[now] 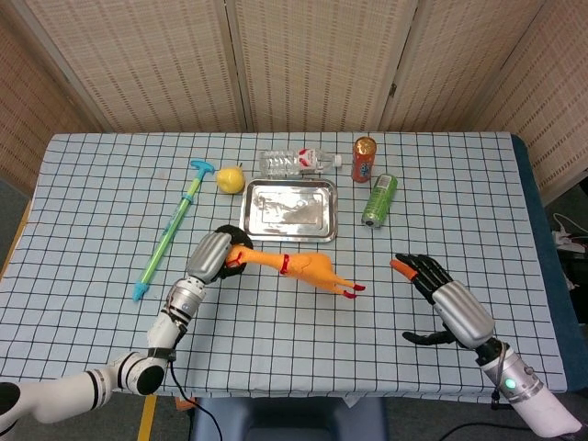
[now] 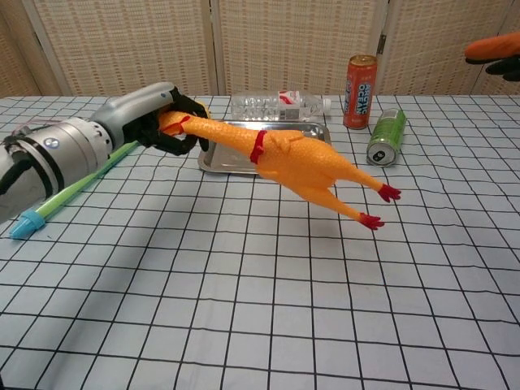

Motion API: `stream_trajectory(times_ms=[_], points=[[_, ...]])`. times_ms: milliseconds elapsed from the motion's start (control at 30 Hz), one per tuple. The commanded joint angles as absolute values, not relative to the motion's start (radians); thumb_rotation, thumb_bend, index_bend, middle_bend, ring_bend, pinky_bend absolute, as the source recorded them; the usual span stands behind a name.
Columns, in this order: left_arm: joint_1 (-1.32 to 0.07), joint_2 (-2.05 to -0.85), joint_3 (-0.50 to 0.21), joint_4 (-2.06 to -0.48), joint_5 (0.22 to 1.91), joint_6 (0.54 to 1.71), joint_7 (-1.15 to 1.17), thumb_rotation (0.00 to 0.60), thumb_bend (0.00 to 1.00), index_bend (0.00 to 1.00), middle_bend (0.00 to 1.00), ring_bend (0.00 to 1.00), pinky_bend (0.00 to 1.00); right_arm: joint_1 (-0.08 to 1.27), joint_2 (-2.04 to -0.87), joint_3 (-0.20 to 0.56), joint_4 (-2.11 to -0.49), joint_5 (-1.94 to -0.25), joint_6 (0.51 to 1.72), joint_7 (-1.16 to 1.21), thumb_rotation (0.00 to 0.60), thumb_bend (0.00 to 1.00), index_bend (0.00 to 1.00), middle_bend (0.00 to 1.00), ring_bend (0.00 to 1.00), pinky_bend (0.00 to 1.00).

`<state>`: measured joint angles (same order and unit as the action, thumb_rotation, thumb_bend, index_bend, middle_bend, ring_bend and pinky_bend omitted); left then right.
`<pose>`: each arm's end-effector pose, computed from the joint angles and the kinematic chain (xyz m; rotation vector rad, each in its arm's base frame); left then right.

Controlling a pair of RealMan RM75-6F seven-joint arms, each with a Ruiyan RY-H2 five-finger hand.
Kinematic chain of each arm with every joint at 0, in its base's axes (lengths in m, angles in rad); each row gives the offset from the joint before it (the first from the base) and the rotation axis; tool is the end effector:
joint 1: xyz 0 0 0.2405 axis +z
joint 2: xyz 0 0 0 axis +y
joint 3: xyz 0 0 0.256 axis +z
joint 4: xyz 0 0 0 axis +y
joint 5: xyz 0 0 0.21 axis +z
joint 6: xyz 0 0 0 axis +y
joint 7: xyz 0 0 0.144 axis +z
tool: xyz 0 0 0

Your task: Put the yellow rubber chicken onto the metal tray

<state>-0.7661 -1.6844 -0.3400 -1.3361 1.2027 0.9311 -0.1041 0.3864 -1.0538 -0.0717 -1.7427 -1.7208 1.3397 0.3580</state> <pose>-0.1083 0.3739 -0.0258 -1.6490 -1.3162 -1.3484 -0.2226 -0.2216 0.1232 1.7899 -1.1778 1.2842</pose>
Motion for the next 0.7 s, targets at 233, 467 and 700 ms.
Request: stream_trajectory(times_ms=[233, 467, 700], points=[[-0.996, -1.835, -0.510, -0.951, 1.012, 0.666, -0.272, 0.600, 0.77, 0.71, 0.49, 0.27, 0.20, 0.377, -1.060, -0.047, -1.669, -1.640, 1.301, 0.383, 0.600, 0.01, 0.00, 0.00, 0.00, 0.00], [-1.126, -1.970, -0.503, -0.613, 1.075, 0.592, -0.391, 0.600, 0.77, 0.71, 0.50, 0.27, 0.20, 0.377, -1.067, -0.038, -1.629, -1.624, 1.280, 0.391, 0.600, 0.01, 0.00, 0.00, 0.00, 0.00], [-1.180, -2.077, -0.443, -0.344, 1.162, 0.602, -0.502, 0.600, 0.72, 0.60, 0.47, 0.27, 0.19, 0.370, -1.073, -0.035, -1.617, -1.627, 1.279, 0.378, 0.600, 0.01, 0.00, 0.00, 0.00, 0.00]])
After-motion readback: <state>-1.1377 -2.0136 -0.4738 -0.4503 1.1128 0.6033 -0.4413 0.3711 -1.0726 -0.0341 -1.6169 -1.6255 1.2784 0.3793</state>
